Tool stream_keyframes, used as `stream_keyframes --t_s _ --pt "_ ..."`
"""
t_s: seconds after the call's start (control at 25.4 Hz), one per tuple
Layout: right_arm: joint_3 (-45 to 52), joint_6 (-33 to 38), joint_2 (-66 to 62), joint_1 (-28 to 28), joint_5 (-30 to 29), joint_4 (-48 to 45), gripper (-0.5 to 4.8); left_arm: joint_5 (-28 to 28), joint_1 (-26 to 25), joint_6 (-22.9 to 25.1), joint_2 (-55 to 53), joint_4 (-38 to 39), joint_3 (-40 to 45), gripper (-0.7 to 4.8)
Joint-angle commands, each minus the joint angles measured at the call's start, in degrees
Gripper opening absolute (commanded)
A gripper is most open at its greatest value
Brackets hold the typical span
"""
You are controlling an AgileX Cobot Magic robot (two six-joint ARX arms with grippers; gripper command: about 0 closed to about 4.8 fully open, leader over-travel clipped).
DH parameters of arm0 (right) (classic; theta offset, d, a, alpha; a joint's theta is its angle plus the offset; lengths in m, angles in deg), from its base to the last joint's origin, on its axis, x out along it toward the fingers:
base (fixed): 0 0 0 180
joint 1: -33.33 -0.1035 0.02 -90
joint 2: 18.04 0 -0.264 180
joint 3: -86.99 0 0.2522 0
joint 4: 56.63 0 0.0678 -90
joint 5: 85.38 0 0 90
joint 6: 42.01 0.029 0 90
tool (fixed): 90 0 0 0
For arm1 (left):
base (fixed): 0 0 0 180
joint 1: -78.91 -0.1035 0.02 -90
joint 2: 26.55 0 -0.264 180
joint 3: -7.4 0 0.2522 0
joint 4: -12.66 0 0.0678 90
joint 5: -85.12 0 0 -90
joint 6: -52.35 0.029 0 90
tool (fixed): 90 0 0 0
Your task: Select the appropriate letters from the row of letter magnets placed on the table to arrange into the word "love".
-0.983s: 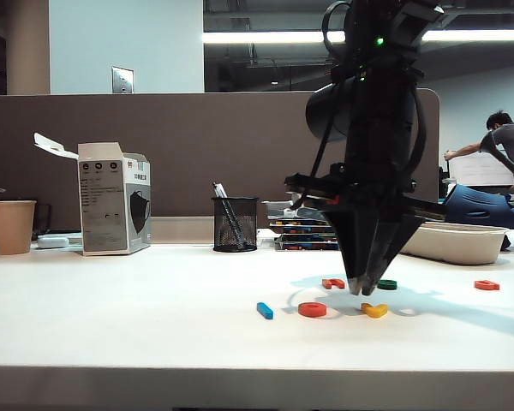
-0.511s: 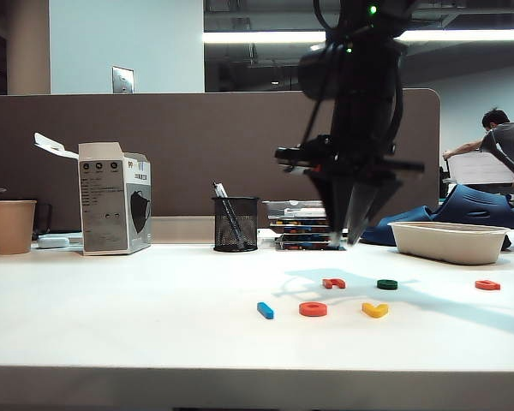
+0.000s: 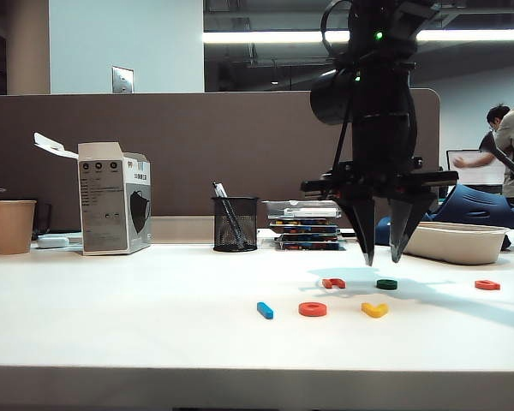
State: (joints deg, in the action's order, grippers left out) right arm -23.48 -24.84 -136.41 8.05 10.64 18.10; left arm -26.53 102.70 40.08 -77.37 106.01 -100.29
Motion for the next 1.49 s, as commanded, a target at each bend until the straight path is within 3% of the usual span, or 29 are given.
stream_keyframes --t_s 0.04,0.47,1.49 --pt "-0.15 1.84 -0.68 0.46 0.31 -0.24 1.54 -0.22 -0.02 0.28 0.15 -0.31 -0.13 -0.05" --pt "-0.15 5.40 -2.08 2.43 -4.70 -2.95 1.59 -0.22 -0.02 1.38 0.15 1.20 -0.13 -0.05" --pt "-0.15 6.40 -2.62 2.82 -3.61 -2.51 1.59 -0.20 -0.02 2.84 0.15 2.19 -0.13 -0.05"
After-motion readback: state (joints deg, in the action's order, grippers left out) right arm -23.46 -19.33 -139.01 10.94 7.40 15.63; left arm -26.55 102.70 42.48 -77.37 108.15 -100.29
